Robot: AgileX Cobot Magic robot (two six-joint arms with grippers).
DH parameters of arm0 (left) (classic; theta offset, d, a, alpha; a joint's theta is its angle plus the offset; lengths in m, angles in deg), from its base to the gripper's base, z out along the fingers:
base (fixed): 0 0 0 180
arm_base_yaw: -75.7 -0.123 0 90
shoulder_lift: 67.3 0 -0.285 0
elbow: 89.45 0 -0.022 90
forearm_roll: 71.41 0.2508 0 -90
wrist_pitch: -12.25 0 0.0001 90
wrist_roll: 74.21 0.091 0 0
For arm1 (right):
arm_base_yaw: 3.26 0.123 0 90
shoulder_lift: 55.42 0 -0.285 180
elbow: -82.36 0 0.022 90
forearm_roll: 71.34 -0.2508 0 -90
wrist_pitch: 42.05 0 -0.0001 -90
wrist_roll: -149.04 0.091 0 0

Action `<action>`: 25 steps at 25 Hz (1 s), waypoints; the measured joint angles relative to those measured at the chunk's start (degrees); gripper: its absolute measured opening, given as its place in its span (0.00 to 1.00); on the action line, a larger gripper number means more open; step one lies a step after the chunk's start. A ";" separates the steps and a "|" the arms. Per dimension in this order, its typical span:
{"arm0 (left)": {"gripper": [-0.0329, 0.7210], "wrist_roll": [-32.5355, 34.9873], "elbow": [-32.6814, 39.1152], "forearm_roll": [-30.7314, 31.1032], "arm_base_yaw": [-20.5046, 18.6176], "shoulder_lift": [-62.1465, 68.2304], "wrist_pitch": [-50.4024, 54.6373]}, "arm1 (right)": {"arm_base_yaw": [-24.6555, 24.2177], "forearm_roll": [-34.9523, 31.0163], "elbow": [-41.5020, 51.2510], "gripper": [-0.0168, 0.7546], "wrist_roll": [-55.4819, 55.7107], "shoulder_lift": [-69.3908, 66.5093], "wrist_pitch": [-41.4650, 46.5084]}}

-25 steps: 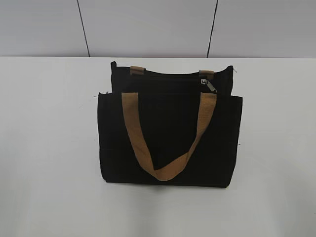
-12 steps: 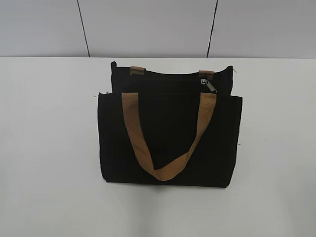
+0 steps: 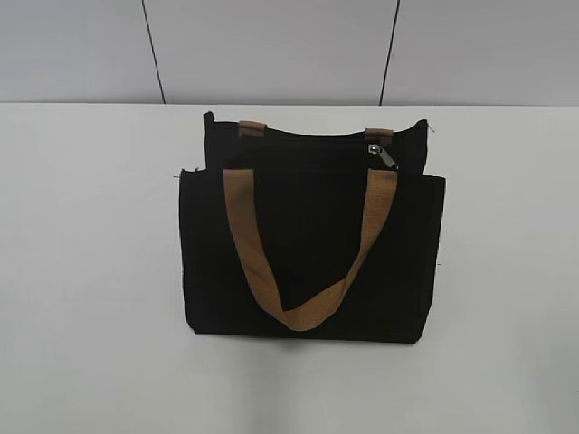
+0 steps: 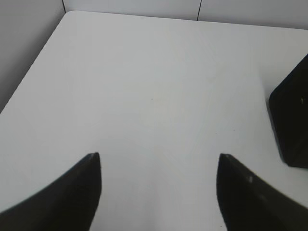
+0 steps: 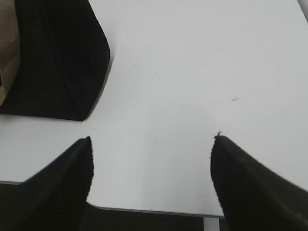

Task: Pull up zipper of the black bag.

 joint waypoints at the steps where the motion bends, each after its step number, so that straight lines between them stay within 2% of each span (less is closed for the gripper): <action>1: 0.79 0.00 0.00 0.00 0.00 0.00 0.00 | 0.00 0.00 0.00 0.77 0.00 0.00 0.00; 13: 0.79 0.26 0.11 -0.69 0.00 0.00 0.00 | 0.00 0.98 0.00 0.77 0.23 0.00 -0.27; 19: 0.79 6.34 0.11 -5.61 0.00 0.00 0.00 | 0.00 3.93 0.05 0.77 0.46 0.00 -0.27; 25: 0.79 7.48 0.11 -6.95 0.00 0.00 0.00 | 2.15 4.11 0.16 0.77 0.52 0.00 -0.22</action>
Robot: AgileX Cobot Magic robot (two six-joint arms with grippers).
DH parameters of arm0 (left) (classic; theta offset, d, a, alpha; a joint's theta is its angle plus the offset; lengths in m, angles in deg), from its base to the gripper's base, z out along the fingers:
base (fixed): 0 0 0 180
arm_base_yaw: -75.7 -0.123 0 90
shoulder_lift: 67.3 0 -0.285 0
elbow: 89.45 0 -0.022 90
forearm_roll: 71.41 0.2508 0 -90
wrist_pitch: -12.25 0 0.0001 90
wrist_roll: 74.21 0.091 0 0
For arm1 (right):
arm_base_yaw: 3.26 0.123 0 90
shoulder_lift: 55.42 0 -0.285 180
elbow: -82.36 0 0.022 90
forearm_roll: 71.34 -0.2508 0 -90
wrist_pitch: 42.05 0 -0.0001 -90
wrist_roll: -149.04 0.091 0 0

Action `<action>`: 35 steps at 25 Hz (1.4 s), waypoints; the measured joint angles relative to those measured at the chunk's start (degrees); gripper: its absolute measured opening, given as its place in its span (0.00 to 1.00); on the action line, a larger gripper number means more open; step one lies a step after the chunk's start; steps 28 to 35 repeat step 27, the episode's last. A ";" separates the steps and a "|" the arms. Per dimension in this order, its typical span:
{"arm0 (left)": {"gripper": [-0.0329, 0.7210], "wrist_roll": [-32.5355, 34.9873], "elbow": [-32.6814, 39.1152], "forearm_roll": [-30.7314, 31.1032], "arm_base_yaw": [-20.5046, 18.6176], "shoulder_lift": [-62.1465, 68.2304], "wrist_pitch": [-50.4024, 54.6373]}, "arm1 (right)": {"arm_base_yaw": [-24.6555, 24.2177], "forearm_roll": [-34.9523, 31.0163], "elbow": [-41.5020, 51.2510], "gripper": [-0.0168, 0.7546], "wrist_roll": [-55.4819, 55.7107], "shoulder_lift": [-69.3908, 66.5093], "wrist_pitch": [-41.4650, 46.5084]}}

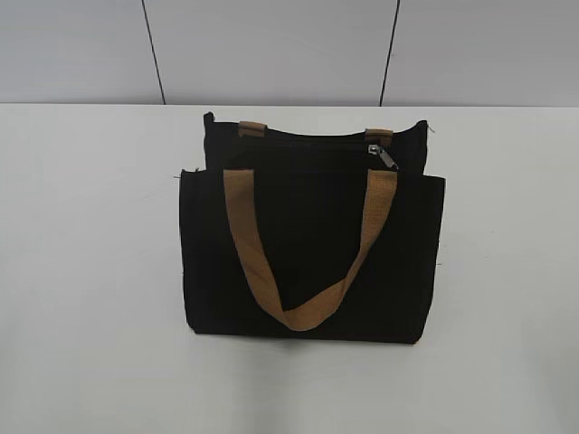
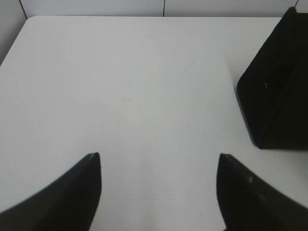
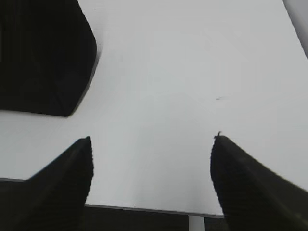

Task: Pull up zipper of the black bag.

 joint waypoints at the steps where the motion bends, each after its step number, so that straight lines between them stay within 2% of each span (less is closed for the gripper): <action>1: 0.79 0.00 0.00 -0.16 0.00 0.00 0.00 | 0.83 0.00 0.00 0.77 0.00 0.00 0.00; 6: 0.79 0.00 0.00 -0.55 0.00 0.00 0.00 | 3.04 0.00 0.00 0.77 0.01 0.00 0.00; 35: 0.79 0.05 0.00 -0.62 0.00 0.00 0.00 | 3.09 0.35 0.00 0.77 0.24 0.00 0.04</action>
